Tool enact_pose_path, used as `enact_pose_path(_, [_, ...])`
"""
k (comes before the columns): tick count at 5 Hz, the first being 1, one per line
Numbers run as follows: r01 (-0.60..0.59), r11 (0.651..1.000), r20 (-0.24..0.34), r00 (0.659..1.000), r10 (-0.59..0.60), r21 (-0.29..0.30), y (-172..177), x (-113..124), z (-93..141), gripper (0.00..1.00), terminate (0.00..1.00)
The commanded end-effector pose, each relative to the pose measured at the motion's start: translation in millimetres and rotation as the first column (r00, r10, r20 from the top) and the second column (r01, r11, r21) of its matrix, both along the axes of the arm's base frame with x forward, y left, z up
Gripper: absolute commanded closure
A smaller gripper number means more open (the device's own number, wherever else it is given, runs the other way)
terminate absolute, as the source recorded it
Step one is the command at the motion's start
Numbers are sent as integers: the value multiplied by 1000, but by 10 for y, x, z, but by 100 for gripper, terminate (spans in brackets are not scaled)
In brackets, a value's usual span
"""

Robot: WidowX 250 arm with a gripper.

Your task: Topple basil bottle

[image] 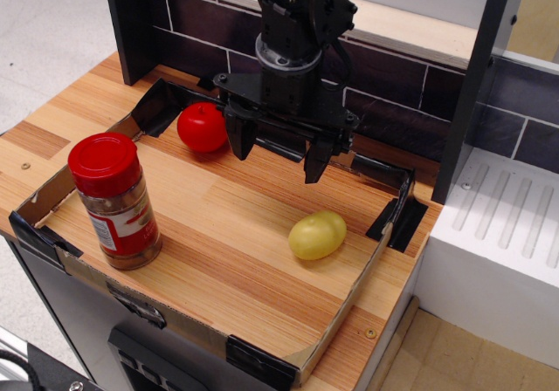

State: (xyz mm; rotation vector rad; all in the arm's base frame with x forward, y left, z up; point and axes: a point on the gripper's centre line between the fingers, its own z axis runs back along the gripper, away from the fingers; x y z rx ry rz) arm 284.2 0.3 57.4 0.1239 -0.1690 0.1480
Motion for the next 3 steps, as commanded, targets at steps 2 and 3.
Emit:
enact_pose_path(2, [226,974,-46,973,-226,-15,148,-76,194,0,0])
enact_pose_path(3, [403,915,-79,912,-402,-10,291,-288,339,0,0])
